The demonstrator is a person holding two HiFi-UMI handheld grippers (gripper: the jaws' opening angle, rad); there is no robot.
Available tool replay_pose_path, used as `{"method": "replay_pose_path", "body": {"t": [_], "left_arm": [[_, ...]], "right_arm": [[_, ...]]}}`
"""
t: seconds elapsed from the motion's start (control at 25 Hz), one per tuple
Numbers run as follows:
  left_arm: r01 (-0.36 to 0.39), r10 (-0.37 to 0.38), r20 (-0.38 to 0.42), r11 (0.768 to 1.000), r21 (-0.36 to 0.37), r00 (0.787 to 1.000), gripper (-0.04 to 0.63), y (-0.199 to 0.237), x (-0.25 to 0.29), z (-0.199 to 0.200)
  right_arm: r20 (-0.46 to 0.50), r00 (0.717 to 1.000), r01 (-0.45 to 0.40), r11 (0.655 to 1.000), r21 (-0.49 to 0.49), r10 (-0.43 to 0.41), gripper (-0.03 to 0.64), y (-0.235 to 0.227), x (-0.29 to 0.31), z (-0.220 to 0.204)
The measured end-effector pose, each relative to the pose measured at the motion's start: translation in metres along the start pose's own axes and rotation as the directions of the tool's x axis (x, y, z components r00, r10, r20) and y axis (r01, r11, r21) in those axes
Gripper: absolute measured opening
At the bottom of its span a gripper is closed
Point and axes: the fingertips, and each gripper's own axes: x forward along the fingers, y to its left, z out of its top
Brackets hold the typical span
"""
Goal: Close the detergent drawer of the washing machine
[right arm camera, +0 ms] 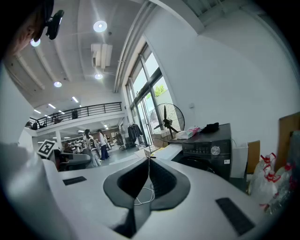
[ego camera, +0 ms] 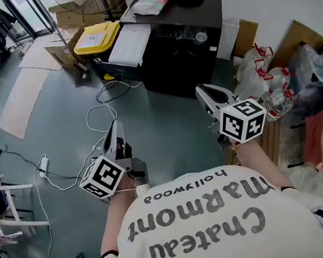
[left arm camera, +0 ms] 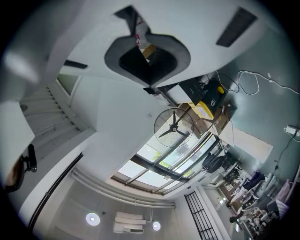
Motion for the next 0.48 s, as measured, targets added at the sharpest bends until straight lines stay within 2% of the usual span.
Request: {"method": "replay_pose_path", "body": {"t": [0.32, 0.48], "left_arm": [[-0.015, 0.015, 0.007, 1.0, -0.01, 1.0, 0.008, 0.0, 0.003, 0.0], [-0.039, 0.039, -0.001, 0.999, 0.003, 0.999, 0.008, 0.014, 0.001, 0.002]], "right_arm": [[-0.034, 0.999, -0.014, 1.0, -0.001, 0.014, 0.031, -0.004, 0.006, -0.01], [-0.05, 0.999, -0.011, 1.0, 0.026, 0.013, 0.031, -0.008, 0.017, -0.019]]}}
